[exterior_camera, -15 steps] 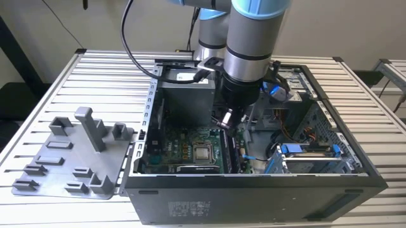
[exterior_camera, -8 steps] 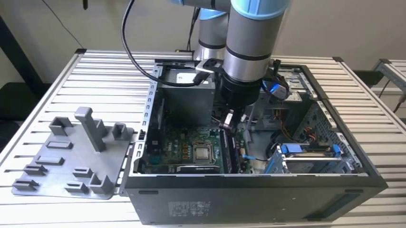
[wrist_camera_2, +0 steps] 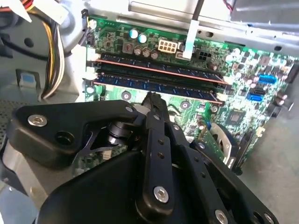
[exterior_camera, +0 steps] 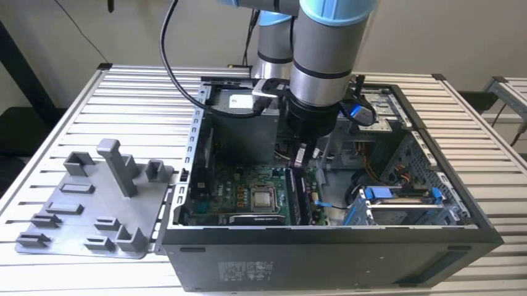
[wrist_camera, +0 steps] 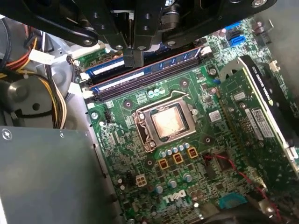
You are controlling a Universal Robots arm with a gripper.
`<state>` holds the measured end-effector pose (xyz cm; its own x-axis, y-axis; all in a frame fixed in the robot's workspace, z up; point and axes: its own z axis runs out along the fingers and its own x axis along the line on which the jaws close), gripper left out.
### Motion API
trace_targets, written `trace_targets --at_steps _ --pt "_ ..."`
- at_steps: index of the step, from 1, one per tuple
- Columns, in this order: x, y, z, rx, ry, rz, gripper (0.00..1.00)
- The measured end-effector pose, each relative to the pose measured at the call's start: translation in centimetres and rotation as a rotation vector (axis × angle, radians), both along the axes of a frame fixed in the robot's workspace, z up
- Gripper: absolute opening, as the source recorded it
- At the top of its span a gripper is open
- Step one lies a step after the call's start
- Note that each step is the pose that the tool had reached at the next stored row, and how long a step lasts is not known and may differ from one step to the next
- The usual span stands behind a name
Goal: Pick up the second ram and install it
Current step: 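Press down the second ram until it locks into place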
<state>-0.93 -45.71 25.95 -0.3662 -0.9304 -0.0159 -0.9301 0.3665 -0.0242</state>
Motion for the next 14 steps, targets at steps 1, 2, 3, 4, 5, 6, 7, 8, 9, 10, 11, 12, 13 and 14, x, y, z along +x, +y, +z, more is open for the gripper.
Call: trace_targets --at_steps 1,2,3,4,5,6,7,8,9,10,11,12,13,14 --pt "0.0 0.0 -0.03 0.0008 -0.0001 0.017 0.11" --pt "0.0 0.0 -0.06 0.0013 0.0 0.035 0.11" --pt "0.0 0.0 -0.07 0.0014 0.0 0.054 0.11" --pt "0.0 0.0 -0.09 0.0014 0.0 0.073 0.11" --pt "0.0 0.0 -0.11 0.0014 0.0001 0.091 0.11" --pt "0.0 0.0 -0.16 0.0015 0.0 0.109 0.11" --pt "0.0 0.0 -0.22 0.0015 0.0 0.127 0.11" --pt "0.0 0.0 -0.27 0.0014 0.0001 0.145 0.11" --pt "0.0 0.0 -0.33 0.0015 0.0 0.162 0.11" --pt "0.0 0.0 -0.4 0.0014 0.0 0.179 0.11" --pt "0.0 0.0 -0.5 0.0015 0.0 0.196 0.11" --pt "0.0 0.0 -0.65 0.0017 0.0001 0.212 0.11" --pt "0.0 0.0 -0.8 0.002 0.0 0.226 0.11" --pt "0.0 0.0 -0.95 0.0024 0.0 0.24 0.11"
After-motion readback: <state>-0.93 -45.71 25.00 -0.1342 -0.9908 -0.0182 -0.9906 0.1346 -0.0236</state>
